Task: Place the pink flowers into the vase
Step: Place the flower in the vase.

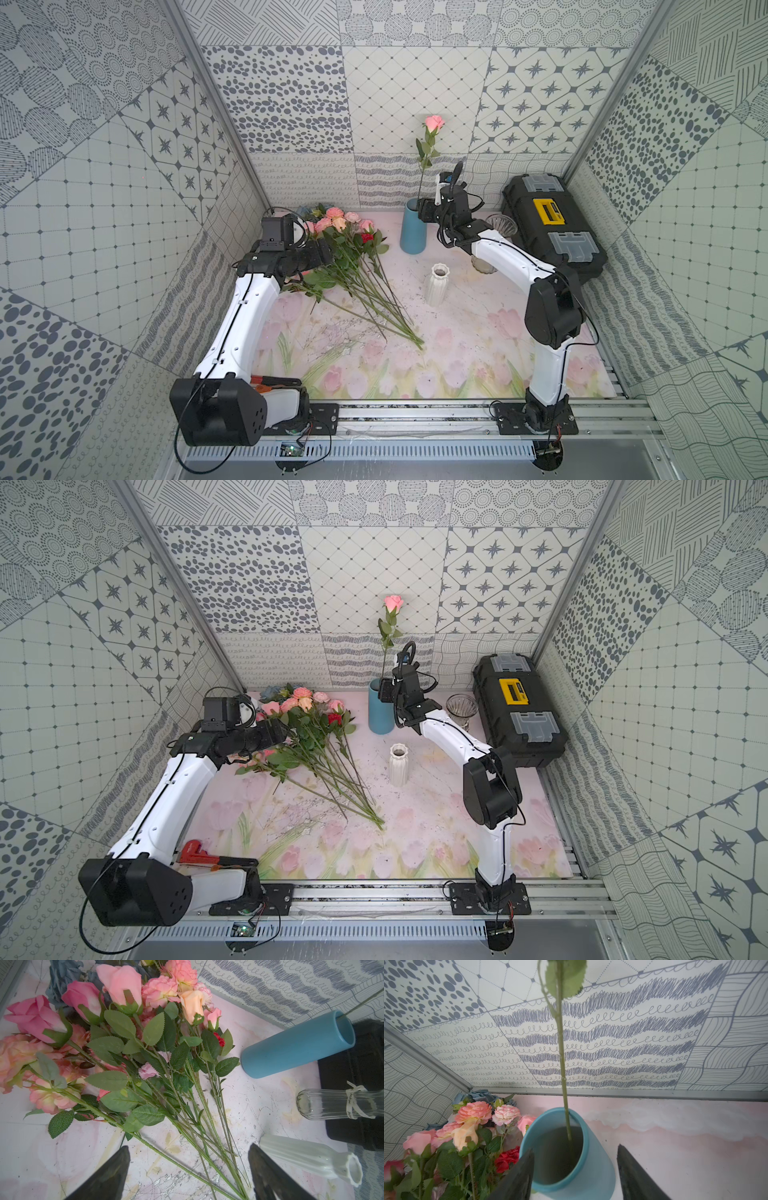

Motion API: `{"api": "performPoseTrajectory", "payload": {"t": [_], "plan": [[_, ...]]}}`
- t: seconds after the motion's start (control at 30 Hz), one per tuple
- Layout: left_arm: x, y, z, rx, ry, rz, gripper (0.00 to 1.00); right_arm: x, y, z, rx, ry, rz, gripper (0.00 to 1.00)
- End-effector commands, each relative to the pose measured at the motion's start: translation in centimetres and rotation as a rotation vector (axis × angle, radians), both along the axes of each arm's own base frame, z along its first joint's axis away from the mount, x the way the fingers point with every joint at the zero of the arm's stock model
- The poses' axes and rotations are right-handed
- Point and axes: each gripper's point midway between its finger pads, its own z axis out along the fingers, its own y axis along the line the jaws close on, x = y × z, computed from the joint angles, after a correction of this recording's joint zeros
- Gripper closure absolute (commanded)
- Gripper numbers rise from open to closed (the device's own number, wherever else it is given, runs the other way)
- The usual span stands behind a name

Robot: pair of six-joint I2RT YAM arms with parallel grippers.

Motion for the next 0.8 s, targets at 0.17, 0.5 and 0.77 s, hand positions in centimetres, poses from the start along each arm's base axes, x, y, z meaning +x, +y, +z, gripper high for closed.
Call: {"api": "performPoseTrajectory", "payload": {"t": [0.17, 0.5, 0.77], "plan": [[0.5, 0.6, -0.7, -0.034, 0.033, 0.052, 0.15, -7.5, -0.6, 3.3, -0.004, 0.106, 0.076, 0.35], [1.2, -0.7, -3.7, -0.092, 0.18, 0.129, 0.36, -16.2, -2.2, 0.5, 0.026, 0.264, 0.184, 0.36], [2.1, -1.7, -8.1, -0.102, 0.274, 0.234, 0.53, -19.0, -3.0, 0.1, 0.018, 0.277, 0.226, 0.35]]}}
